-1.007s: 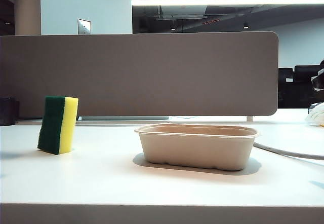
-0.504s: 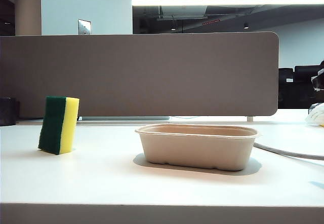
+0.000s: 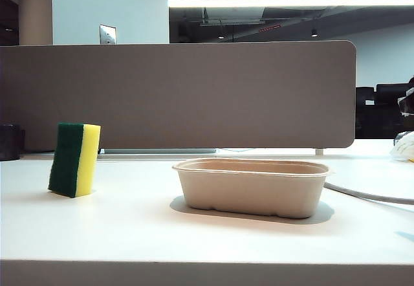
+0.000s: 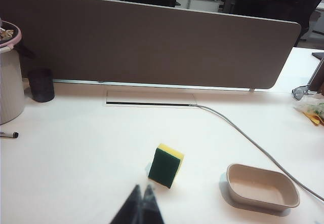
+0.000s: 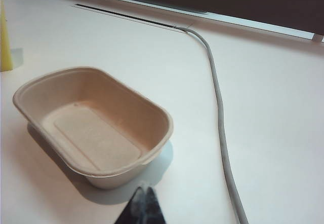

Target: Take out the cleaning sponge from the paper lunch box and place it on the table.

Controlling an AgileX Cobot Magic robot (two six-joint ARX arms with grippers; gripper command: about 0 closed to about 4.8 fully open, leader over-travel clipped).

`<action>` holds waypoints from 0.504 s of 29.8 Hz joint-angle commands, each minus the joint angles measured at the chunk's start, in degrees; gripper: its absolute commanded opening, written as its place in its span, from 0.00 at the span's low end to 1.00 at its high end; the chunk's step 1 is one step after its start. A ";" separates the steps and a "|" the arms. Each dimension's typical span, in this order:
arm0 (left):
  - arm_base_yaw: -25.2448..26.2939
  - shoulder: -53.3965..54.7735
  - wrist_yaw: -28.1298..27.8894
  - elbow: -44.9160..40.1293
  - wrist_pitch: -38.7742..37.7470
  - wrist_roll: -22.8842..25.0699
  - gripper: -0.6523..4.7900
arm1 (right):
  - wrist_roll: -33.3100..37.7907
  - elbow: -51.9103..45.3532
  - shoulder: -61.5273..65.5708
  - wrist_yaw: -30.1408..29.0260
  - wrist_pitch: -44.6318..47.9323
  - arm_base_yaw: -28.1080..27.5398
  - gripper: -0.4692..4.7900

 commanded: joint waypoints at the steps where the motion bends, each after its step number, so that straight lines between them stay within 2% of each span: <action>1: 0.02 0.24 -0.20 0.04 -0.04 2.64 0.11 | 0.04 0.07 -0.04 0.02 0.92 0.04 0.08; 11: 0.04 0.22 0.04 -0.79 -0.20 2.69 0.11 | 0.04 0.07 -0.04 0.02 0.92 0.04 0.08; 13: 0.26 0.04 0.09 -2.54 -0.20 3.69 0.11 | 0.04 0.07 -0.04 0.04 0.92 0.04 0.08; 15: 2.69 -0.90 0.04 -6.12 -0.09 6.86 0.11 | 0.04 0.07 -0.04 0.04 0.92 0.04 0.08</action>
